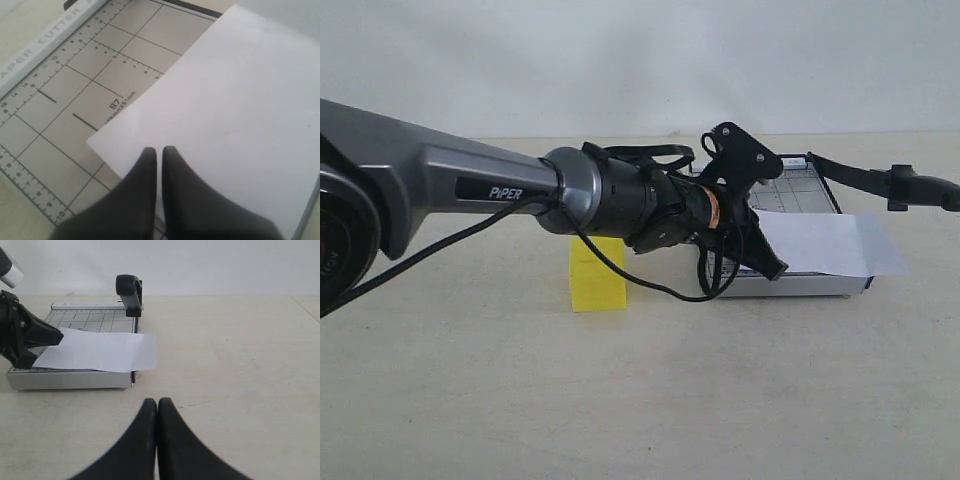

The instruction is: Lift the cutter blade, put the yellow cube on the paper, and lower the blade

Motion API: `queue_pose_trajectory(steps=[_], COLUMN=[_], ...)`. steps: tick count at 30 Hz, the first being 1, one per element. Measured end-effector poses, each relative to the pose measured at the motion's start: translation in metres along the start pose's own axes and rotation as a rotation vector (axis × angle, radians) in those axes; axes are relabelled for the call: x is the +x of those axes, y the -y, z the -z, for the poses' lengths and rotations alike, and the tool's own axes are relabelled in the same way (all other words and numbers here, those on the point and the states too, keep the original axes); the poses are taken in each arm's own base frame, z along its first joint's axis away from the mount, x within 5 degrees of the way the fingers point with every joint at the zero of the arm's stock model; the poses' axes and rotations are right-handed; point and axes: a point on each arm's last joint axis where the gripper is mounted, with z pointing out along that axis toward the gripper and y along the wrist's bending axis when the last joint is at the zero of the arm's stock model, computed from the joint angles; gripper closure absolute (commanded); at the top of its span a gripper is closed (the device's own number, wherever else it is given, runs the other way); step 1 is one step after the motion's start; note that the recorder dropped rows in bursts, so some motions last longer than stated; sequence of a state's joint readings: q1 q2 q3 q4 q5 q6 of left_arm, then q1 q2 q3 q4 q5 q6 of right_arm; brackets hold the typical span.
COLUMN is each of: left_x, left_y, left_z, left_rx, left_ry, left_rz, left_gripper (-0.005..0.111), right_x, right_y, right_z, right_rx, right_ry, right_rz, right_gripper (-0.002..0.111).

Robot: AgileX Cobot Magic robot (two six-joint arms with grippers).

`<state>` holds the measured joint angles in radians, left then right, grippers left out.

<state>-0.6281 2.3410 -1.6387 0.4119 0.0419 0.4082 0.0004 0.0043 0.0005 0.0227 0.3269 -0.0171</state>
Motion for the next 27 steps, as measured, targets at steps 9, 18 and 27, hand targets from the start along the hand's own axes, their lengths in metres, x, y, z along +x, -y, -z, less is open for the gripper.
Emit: queue_pose_trajectory(steps=[9,18,27], left_x=[0.003,0.001,-0.005], left_y=[0.005,0.008,0.013], left_z=[-0.006,-0.009,-0.009], left_rx=[0.005,-0.004,0.002], left_ry=[0.007,0.051,0.062], left_rz=[0.002,0.021,0.018], left_gripper=[0.102,0.102,0.102], right_x=[0.0,0.0,0.0], right_y=[0.0,0.0,0.0], right_z=[0.0,0.0,0.0], right_rx=[0.0,0.0,0.0], right_ry=[0.0,0.0,0.0], right_rz=[0.0,0.0,0.0], right_gripper=[0.108,0.108,0.108])
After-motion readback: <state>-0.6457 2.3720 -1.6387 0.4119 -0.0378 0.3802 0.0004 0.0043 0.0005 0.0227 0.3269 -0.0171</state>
